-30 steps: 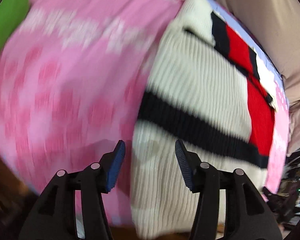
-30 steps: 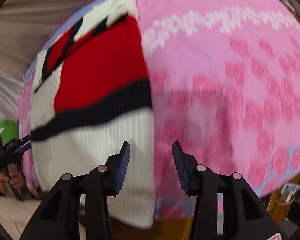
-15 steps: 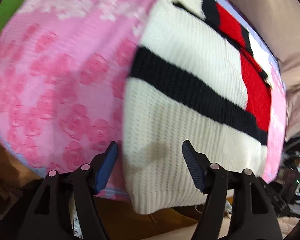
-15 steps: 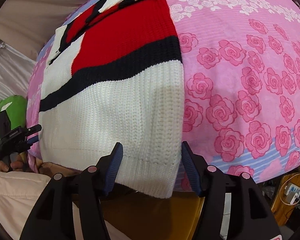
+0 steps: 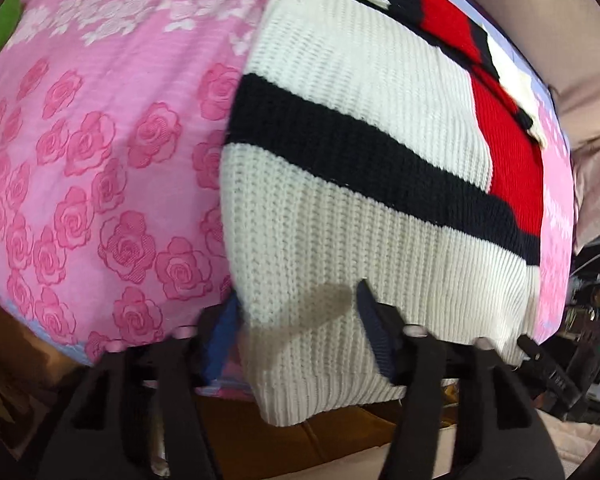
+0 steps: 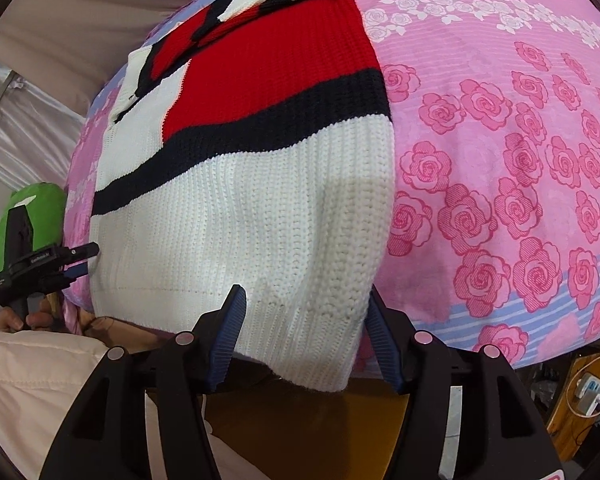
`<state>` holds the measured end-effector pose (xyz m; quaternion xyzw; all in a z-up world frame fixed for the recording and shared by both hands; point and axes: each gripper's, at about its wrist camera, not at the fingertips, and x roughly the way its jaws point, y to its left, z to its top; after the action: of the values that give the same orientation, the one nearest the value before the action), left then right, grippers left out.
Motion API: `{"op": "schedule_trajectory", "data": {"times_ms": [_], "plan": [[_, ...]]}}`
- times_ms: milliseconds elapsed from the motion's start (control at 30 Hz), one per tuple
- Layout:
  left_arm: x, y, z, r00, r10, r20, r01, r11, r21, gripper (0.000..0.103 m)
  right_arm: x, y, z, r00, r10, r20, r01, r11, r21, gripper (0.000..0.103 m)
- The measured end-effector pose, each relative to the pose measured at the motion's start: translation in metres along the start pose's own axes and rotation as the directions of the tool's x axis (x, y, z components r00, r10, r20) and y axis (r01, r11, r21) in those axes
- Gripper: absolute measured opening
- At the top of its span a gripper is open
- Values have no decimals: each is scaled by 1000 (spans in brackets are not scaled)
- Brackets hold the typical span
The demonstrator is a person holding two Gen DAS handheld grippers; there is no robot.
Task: Fold small clothes
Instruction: 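Grasp the sweater hem with both tools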
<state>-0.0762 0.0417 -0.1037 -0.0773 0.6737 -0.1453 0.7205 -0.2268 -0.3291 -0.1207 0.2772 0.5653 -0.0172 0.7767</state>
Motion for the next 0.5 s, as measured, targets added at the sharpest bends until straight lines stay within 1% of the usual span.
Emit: {"op": "schedule_trajectory", "data": {"times_ms": [33, 67, 100, 133, 200, 267, 333, 400, 433, 500], "plan": [[2, -1, 2, 1000, -19, -7, 19, 1000, -3, 14, 0, -1, 1, 1000, -1, 5, 1, 1000, 3, 45], [5, 1, 3, 997, -73, -20, 73, 997, -25, 13, 0, -2, 1, 1000, -8, 7, 8, 1000, 2, 19], [1, 4, 4, 994, -104, -15, 103, 994, -47, 9, -1, -4, 2, 1000, -5, 9, 5, 1000, -1, 12], [-3, 6, 2, 992, -124, -10, 124, 991, -53, 8, -2, -7, 3, 1000, 23, 5, -23, 1000, 15, 12], [-21, 4, 0, 983, -182, 5, 182, 983, -39, 7, -13, -7, 3, 997, 57, 43, -58, 998, 20, 11], [-45, 3, -7, 974, -227, 22, 227, 974, -4, 7, -30, -8, 1, 991, 111, 69, -113, 993, 26, 11], [-65, 3, -15, 968, -249, 33, 248, 968, 37, 7, -50, -9, -2, 984, 161, 71, -163, 987, 11, 10], [-76, 4, -18, 968, -250, 23, 248, 967, 61, 7, -66, -2, -5, 990, 132, 42, -129, 989, -71, 10], [-77, 7, -20, 970, -245, 11, 244, 968, 60, 7, -72, 1, -5, 995, 102, 17, -99, 987, -123, 10], [-68, 9, -19, 971, -238, -13, 238, 970, 53, 7, -76, 2, -3, 997, 72, -17, -74, 983, -169, 10]]}}
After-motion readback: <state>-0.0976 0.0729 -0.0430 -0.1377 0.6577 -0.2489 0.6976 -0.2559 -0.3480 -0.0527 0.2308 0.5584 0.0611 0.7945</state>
